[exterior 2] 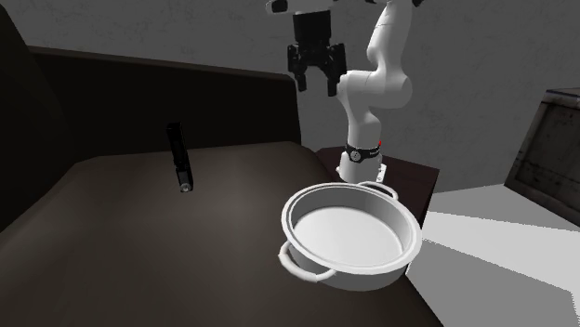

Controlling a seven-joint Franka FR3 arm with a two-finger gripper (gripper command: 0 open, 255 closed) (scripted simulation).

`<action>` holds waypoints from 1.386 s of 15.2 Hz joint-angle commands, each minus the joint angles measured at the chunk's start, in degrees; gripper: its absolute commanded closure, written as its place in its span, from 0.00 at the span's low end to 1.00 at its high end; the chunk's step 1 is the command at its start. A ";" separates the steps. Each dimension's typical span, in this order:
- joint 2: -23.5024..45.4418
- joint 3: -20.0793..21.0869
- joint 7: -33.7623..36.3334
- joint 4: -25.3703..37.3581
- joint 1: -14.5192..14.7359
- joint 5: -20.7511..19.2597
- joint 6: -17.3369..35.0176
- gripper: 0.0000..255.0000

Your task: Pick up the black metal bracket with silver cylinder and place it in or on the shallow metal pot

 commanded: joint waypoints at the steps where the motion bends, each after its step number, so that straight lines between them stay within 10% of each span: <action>1: 2.76 -0.50 -0.04 0.93 -0.67 -0.81 3.16 0.00; 21: 35.65 -6.63 -1.03 26.45 -6.35 -4.00 23.10 0.00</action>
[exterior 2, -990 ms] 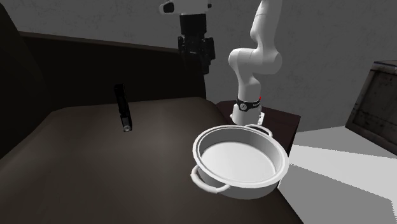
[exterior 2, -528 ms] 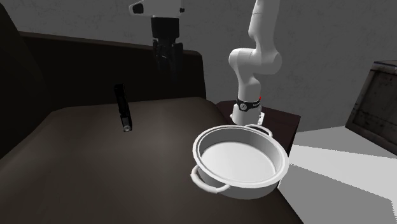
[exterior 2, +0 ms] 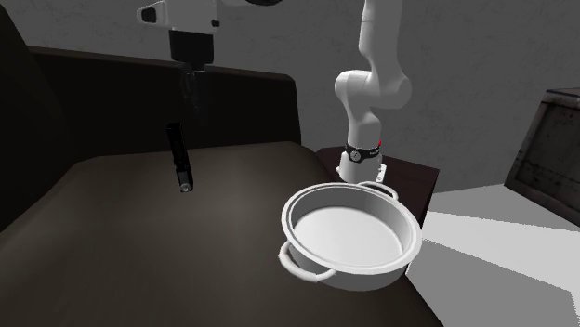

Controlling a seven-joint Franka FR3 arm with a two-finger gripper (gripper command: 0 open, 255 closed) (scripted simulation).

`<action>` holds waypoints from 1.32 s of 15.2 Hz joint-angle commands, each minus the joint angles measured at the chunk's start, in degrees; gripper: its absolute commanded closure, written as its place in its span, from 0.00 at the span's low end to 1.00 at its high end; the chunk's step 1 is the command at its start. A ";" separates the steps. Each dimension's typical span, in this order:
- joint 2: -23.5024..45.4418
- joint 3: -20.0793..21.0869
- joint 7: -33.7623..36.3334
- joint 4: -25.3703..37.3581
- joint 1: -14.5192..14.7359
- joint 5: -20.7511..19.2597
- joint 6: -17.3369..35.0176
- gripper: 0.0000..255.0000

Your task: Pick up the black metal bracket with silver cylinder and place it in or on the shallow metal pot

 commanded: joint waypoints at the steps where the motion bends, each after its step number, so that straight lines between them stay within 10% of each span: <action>1: 3.76 -0.50 -0.02 4.45 -0.48 0.25 0.65 0.00; 18: 8.45 -0.96 -0.40 4.31 -1.15 0.87 6.37 0.00; 19: 8.45 -0.96 -0.40 4.31 -1.15 0.87 6.37 1.00; 20: 8.45 -0.96 -0.40 4.31 -1.15 0.87 6.37 1.00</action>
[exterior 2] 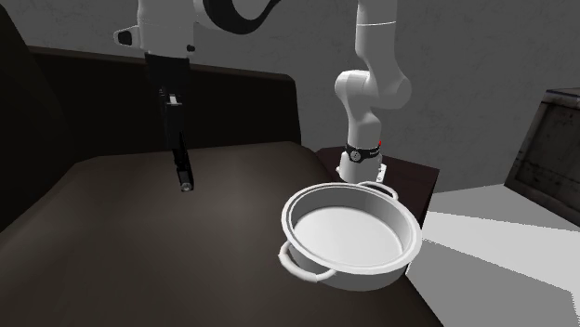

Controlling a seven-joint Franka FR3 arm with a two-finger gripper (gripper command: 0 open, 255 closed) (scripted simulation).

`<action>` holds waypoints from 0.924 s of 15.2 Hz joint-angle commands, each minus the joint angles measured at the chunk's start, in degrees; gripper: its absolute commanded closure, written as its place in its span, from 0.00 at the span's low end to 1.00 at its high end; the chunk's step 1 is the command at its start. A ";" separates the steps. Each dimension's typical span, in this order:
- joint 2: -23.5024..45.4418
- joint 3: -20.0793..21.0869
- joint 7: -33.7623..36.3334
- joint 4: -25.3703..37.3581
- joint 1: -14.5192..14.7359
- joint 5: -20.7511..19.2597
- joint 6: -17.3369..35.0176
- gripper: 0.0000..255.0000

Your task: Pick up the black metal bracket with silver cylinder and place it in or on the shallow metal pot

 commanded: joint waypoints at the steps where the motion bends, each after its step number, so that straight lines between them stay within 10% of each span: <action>1: 0.00 0.00 0.00 0.00 0.00 0.00 0.00 1.00; 14: -1.01 -0.01 -0.06 3.37 0.04 -0.13 -4.38 1.00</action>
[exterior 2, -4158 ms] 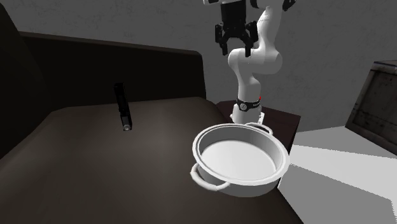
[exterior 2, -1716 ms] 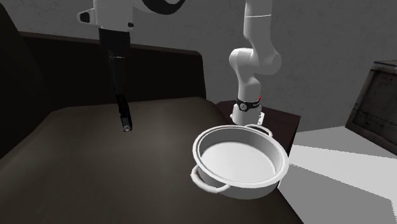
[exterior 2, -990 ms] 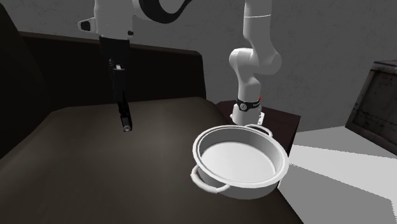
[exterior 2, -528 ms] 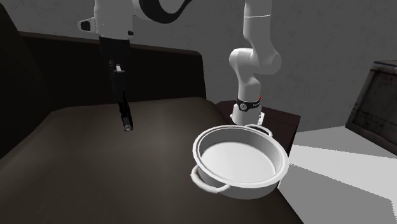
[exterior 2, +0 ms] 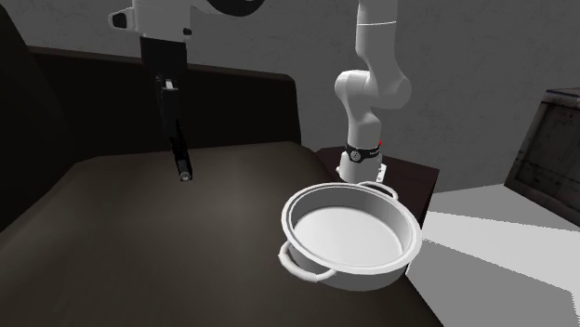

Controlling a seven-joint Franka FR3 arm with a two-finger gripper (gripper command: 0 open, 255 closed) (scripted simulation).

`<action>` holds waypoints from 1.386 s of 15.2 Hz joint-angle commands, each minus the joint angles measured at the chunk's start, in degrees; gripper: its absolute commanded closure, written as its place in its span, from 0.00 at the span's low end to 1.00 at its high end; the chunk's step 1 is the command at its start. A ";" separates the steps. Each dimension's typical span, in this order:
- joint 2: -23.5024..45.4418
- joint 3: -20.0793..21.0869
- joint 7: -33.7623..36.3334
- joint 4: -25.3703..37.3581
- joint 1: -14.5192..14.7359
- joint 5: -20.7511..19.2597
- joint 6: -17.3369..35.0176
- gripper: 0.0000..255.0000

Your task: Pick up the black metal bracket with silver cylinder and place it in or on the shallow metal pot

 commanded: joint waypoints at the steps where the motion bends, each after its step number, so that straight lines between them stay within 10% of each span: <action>1: -0.46 0.03 0.08 1.00 0.07 -0.08 -1.46 1.00; 21: -4.83 2.26 5.02 8.41 2.93 -1.52 -13.44 1.00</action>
